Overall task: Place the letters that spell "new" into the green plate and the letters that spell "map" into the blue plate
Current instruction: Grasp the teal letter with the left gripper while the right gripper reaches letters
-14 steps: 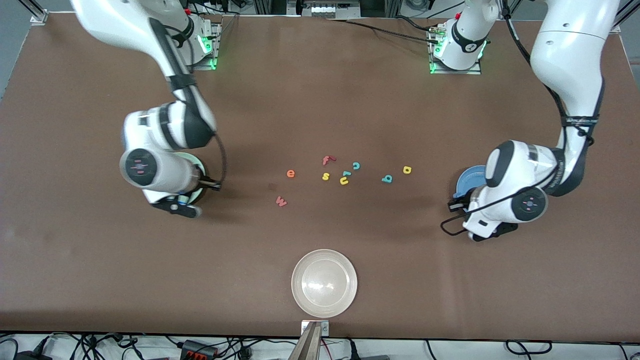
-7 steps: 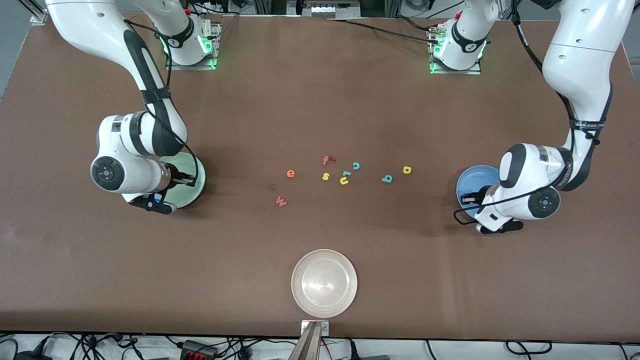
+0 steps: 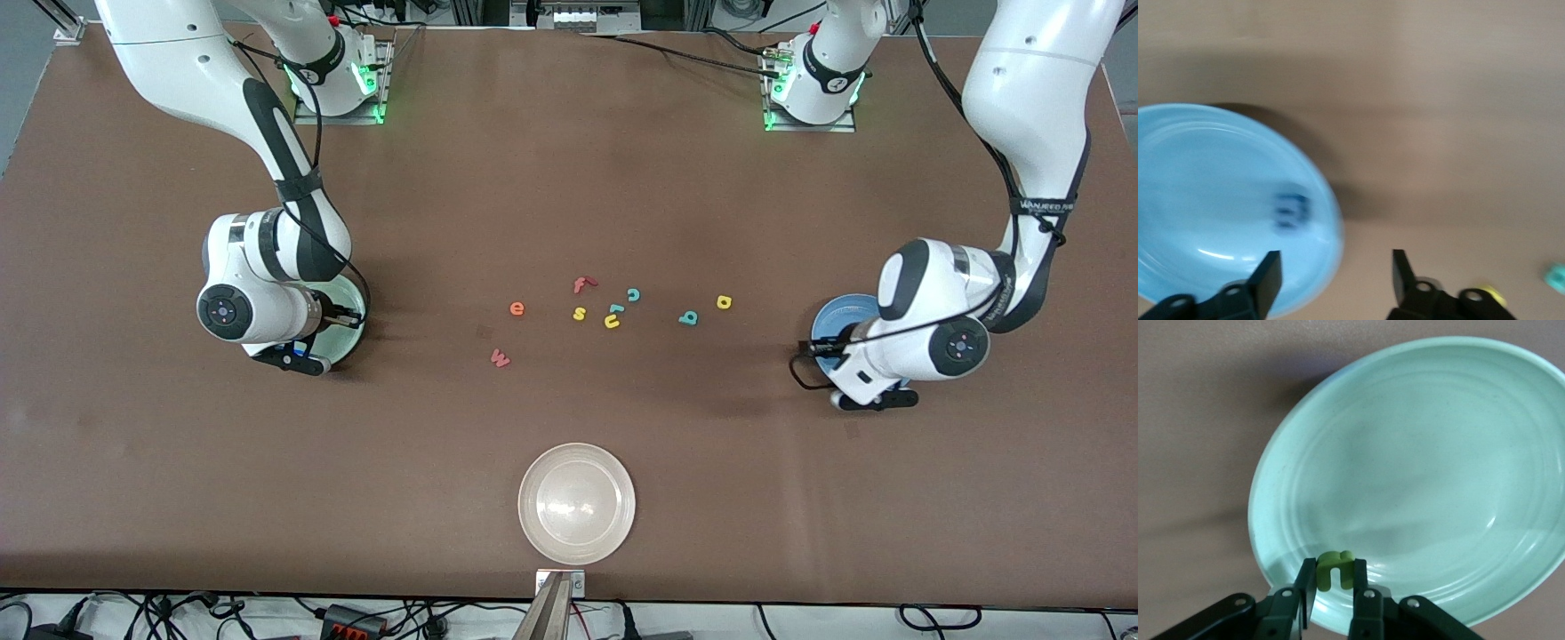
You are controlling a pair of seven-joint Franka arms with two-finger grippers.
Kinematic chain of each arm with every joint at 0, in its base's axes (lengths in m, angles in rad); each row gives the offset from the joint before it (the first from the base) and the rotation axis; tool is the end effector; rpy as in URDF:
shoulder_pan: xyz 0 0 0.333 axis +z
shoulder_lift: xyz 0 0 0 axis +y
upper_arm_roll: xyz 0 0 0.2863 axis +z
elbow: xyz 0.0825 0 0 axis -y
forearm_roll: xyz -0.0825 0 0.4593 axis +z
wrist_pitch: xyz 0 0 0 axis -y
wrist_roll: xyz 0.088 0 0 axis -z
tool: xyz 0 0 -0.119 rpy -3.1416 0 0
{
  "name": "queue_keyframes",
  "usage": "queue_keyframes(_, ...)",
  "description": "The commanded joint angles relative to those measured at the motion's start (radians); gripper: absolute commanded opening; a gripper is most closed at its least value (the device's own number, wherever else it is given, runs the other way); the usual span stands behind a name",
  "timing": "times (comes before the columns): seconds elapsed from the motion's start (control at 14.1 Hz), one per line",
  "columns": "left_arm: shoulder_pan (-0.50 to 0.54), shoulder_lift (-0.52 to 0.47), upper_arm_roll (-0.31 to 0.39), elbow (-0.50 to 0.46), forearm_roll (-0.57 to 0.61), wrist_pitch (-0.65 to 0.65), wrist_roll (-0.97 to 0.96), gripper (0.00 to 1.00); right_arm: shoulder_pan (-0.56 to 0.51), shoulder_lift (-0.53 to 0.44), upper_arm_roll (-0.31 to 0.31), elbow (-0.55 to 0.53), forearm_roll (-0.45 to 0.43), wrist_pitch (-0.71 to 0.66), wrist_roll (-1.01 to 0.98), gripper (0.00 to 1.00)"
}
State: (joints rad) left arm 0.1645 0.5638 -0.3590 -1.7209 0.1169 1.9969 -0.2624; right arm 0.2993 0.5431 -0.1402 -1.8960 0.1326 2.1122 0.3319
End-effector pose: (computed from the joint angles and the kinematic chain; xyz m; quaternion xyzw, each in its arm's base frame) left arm 0.6698 -0.1181 0.1749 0.9910 0.0165 -0.1315 0.0179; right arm 0.6165 0.1021 0.1004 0.9795 -0.1237 -0.1572 0.0256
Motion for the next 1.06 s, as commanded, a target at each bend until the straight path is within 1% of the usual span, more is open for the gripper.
queue_keyframes(0.0, -0.003, -0.056, -0.113, -0.019, 0.014, -0.035, -0.02, 1.0, -0.005, -0.012, 0.008, 0.011, 0.005, 0.005, 0.001, 1.0)
queue_keyframes(0.07, -0.008, -0.051, -0.124, -0.019, 0.01, -0.026, -0.074, 1.0, -0.002, -0.011, 0.011, 0.044, 0.012, -0.001, 0.002, 1.0)
queue_keyframes(0.14, -0.028, -0.045, -0.142, -0.02, 0.01, -0.011, -0.174, 1.0, 0.004, -0.011, 0.019, 0.069, 0.013, -0.001, -0.001, 1.0)
queue_keyframes(0.35, -0.112, -0.013, -0.143, -0.026, 0.015, 0.022, -0.551, 1.0, 0.079, 0.017, 0.021, 0.13, 0.015, 0.057, -0.016, 1.0)
queue_keyframes(0.43, -0.123, 0.001, -0.143, -0.031, 0.016, 0.06, -0.681, 1.0, 0.112, 0.026, 0.021, 0.146, 0.013, 0.069, -0.016, 0.94)
queue_keyframes(0.5, -0.137, 0.014, -0.141, -0.037, 0.018, 0.101, -0.795, 1.0, 0.139, 0.044, 0.021, 0.176, 0.013, 0.071, -0.013, 0.85)
queue_keyframes(0.57, -0.147, 0.027, -0.141, -0.045, 0.018, 0.13, -0.867, 1.0, 0.165, 0.06, 0.021, 0.202, 0.013, 0.071, -0.008, 0.79)
queue_keyframes(0.64, -0.151, 0.034, -0.141, -0.063, 0.018, 0.173, -0.926, 1.0, 0.19, 0.075, 0.021, 0.224, 0.002, 0.071, -0.019, 0.77)
queue_keyframes(0.71, -0.146, 0.036, -0.143, -0.1, 0.018, 0.233, -0.964, 1.0, 0.211, 0.095, 0.021, 0.254, 0.002, 0.072, -0.027, 0.75)
queue_keyframes(0.78, -0.143, 0.035, -0.143, -0.171, 0.018, 0.346, -0.977, 1.0, 0.234, 0.113, 0.021, 0.287, 0.002, 0.071, -0.063, 0.75)
queue_keyframes(0.85, -0.143, 0.034, -0.141, -0.248, 0.018, 0.491, -0.98, 1.0, 0.253, 0.133, 0.021, 0.316, 0.002, 0.071, -0.133, 0.75)
queue_keyframes(0.92, -0.137, 0.036, -0.138, -0.3, 0.018, 0.601, -0.98, 1.0, 0.261, 0.149, 0.021, 0.33, 0.004, 0.072, -0.202, 0.75)
queue_keyframes(0.99, -0.137, 0.036, -0.13, -0.318, 0.02, 0.627, -0.976, 1.0, 0.273, 0.164, 0.021, 0.35, 0.004, 0.075, -0.274, 0.75)
